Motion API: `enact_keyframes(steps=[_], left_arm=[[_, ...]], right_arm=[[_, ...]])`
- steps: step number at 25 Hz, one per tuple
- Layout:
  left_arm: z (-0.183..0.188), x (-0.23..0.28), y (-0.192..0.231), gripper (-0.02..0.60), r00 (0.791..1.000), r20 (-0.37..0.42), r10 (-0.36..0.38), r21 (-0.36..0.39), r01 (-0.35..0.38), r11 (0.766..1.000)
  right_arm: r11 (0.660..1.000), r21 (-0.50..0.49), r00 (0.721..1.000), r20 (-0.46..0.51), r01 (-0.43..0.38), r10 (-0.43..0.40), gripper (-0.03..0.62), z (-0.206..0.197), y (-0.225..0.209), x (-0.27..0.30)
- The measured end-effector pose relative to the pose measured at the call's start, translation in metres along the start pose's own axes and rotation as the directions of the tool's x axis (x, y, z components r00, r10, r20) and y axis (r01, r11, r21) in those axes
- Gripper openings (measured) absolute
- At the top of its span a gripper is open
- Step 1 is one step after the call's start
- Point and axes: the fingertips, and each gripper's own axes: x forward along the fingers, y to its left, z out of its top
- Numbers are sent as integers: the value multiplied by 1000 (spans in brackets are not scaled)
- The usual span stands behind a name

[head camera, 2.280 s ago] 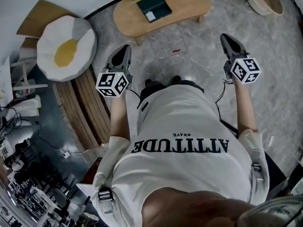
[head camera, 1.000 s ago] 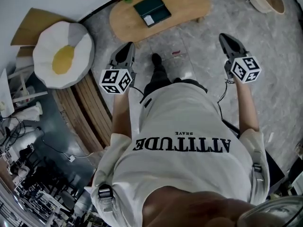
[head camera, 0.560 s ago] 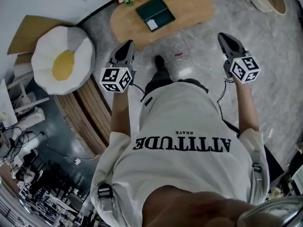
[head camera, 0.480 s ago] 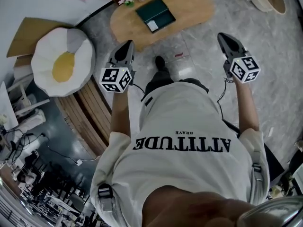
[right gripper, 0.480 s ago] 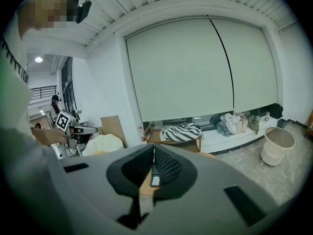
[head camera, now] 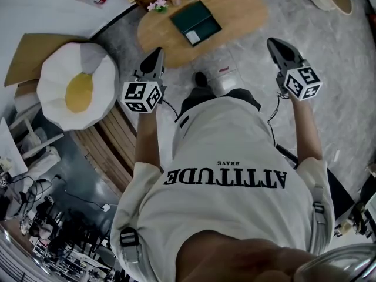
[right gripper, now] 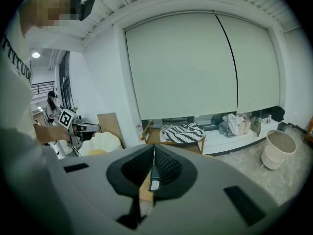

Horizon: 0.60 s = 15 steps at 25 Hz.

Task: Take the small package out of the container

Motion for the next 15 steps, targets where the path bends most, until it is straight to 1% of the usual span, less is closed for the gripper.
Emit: enact_keyframes(steps=[7, 11, 15], left_arm=[[1, 9, 27, 23, 1000, -6, -1, -19, 1, 1000], [-1, 15, 32, 23, 1000, -8, 2, -30, -2, 1000], [-1, 20, 34, 23, 1000, -7, 20, -43, -20, 999]], right_arm=[[1000, -13, 999, -30, -20, 20, 21, 8, 8, 30], [999, -14, 999, -40, -33, 32, 21, 10, 6, 42], [998, -27, 997, -53, -59, 58, 21, 13, 0, 53]])
